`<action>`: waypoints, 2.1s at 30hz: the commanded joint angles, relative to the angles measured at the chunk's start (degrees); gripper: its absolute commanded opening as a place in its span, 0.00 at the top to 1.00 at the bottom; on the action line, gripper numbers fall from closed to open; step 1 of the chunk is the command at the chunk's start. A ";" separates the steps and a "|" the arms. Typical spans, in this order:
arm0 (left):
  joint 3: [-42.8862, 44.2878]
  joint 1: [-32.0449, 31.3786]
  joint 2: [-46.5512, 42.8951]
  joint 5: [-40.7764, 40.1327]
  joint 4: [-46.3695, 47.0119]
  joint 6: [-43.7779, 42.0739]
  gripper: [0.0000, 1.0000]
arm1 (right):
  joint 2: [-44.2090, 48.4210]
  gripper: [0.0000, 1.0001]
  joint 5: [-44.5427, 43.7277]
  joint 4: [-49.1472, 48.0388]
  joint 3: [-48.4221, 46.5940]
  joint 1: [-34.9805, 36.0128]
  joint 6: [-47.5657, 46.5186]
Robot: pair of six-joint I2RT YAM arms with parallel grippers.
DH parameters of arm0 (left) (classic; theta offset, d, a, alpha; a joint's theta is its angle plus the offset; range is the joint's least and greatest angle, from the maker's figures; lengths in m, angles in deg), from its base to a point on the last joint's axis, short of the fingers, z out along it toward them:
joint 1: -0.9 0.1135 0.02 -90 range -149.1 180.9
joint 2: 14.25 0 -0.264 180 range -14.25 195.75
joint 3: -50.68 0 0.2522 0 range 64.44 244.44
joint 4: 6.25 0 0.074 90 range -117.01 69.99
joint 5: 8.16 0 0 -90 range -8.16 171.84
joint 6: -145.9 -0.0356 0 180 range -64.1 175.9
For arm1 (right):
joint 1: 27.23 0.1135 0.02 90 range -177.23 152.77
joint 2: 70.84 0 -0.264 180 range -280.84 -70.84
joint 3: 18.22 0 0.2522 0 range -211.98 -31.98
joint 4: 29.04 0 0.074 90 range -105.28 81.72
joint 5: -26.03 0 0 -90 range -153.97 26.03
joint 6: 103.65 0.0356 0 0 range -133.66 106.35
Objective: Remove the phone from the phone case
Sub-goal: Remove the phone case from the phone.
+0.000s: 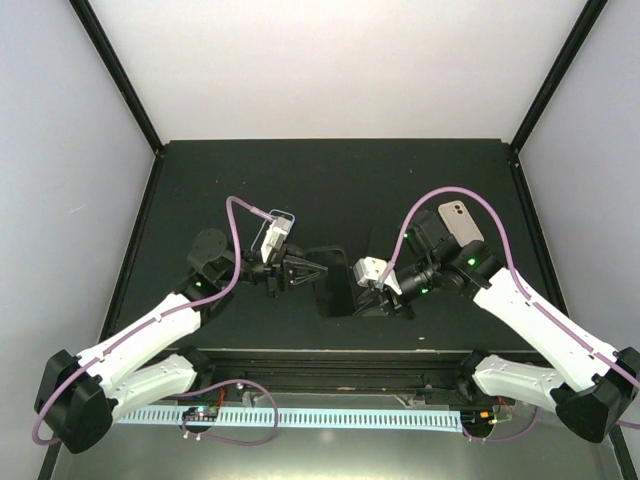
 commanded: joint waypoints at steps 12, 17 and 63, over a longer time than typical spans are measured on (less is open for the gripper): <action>3.73 0.47 3.23 3.00 3.95 6.82 0.99 | 0.83 0.89 -6.56 0.11 -3.50 1.91 -12.64; 3.67 0.46 3.57 3.92 6.22 10.84 0.98 | 0.83 0.90 -8.60 0.70 -4.17 1.94 -16.19; -4.01 0.16 -0.90 -1.03 6.04 14.08 0.99 | -3.60 0.44 -5.28 -31.28 0.90 -5.23 27.24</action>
